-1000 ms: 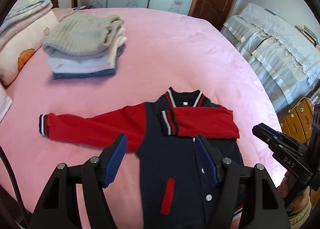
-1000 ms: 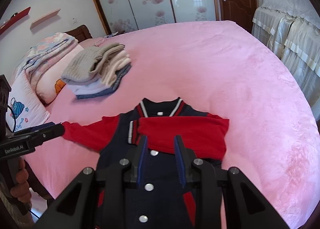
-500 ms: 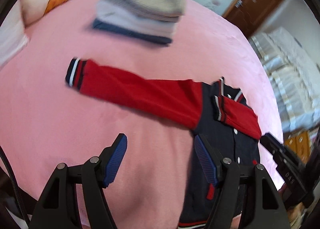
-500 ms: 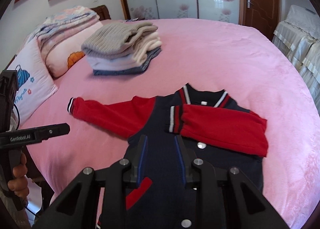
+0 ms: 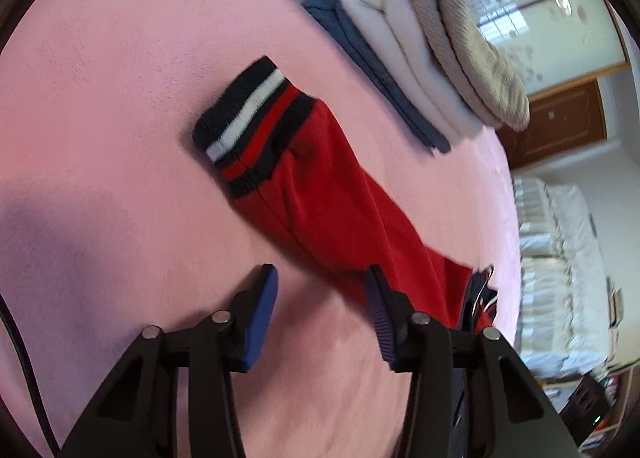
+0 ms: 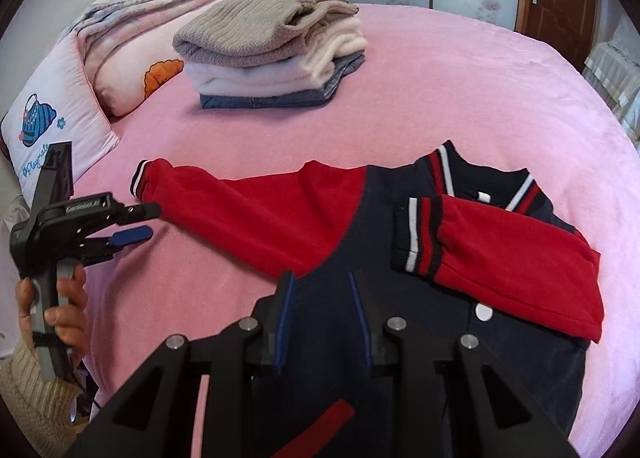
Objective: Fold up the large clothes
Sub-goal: 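Grasp the striped cuff of the other red sleeve with the left gripper, then fold the held sleeve over the jacket front toward the right gripper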
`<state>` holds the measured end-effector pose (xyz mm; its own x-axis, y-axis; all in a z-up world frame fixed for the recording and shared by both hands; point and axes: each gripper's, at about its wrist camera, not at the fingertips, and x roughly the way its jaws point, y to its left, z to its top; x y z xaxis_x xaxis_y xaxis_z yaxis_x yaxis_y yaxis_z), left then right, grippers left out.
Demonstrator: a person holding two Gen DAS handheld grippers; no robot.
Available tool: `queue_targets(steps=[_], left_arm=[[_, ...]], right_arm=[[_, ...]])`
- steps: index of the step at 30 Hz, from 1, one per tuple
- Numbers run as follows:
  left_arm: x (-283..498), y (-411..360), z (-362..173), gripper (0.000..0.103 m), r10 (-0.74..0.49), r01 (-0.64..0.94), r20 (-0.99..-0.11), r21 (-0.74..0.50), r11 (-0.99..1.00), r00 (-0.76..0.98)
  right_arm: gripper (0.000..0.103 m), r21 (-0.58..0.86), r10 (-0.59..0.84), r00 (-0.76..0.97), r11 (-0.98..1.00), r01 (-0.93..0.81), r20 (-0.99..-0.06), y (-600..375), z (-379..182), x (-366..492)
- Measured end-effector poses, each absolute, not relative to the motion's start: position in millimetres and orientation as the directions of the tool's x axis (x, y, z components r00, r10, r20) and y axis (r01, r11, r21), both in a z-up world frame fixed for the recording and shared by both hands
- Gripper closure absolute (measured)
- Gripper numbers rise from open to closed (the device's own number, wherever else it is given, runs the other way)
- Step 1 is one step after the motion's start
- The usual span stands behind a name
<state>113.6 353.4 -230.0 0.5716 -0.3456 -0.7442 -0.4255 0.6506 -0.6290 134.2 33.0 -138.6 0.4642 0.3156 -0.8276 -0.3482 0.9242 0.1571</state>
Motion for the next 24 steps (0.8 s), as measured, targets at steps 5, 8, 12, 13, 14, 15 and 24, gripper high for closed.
queue_targets(steps=[5, 8, 12, 13, 14, 15, 24], left_arm=[[128, 359, -242, 0.078, -0.322, -0.474, -0.744, -0.636, 0.608, 0.585], [129, 354, -238, 0.097, -0.282, -0.505, -0.763, -0.611, 0.610, 0.582], [127, 328, -182, 0.099, -0.173, -0.448, -0.758, -0.535, 0.716, 0.629], [128, 317, -167, 0.099, -0.168, -0.416, -0.744, -0.529, 0.740, 0.647], [129, 300, -148, 0.099, -0.180, -0.361, -0.719, -0.529, 0.768, 0.671], [131, 286, -135, 0.099, -0.197, -0.317, -0.702, -0.530, 0.786, 0.684], [164, 90, -82, 0.091, -0.399, 0.158, -0.686, -0.388, 0.908, 0.609]], right_arm=[[0.076, 0.157, 0.312, 0.448, 0.923, -0.350, -0.838, 36, -150, 142], [0.076, 0.155, 0.305, 0.450, 0.928, -0.340, -0.839, 31, -153, 142], [0.076, 0.172, 0.305, 0.454, 0.935, -0.311, -0.837, 16, -154, 141], [0.076, 0.175, 0.303, 0.461, 0.938, -0.300, -0.834, 10, -153, 141], [0.076, 0.178, 0.300, 0.467, 0.941, -0.288, -0.832, 4, -152, 140], [0.076, 0.183, 0.298, 0.473, 0.944, -0.274, -0.829, -4, -151, 140], [0.076, 0.197, 0.220, 0.551, 0.975, -0.101, -0.805, -91, -137, 132]])
